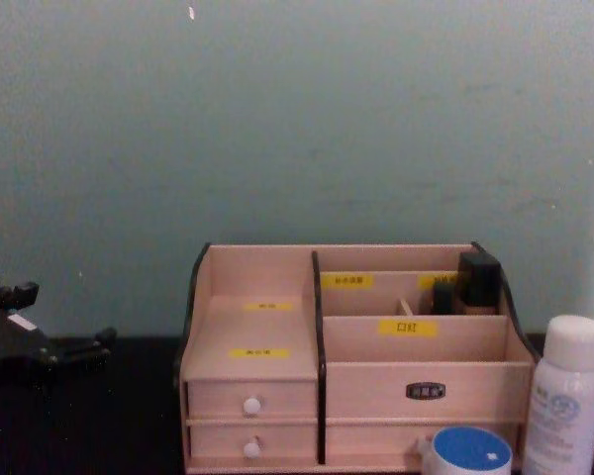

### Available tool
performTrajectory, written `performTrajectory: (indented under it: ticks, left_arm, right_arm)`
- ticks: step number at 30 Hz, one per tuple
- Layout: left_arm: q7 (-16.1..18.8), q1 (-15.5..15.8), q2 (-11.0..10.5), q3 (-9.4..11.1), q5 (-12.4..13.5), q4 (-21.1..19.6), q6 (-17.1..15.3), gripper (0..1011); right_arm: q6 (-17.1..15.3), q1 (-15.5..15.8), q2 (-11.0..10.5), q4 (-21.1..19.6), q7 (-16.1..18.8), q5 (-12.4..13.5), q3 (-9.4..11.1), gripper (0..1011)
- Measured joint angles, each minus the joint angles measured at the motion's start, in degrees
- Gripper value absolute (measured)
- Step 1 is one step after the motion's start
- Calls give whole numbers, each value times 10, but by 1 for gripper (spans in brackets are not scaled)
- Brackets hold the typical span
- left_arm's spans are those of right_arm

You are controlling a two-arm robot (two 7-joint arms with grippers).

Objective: Pick up the facial cleanser and watermelon frost from the table and place them into the tiered storage box.

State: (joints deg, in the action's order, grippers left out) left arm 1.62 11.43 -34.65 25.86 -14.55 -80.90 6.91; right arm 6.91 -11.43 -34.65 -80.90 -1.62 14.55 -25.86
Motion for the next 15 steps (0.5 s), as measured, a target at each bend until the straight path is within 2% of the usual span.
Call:
performTrajectory:
  ticks: [15]
  left_arm:
    - [0, 0, 0, 0, 0, 0, 0, 1001]
  right_arm:
    - [0, 0, 0, 0, 0, 0, 0, 1002]
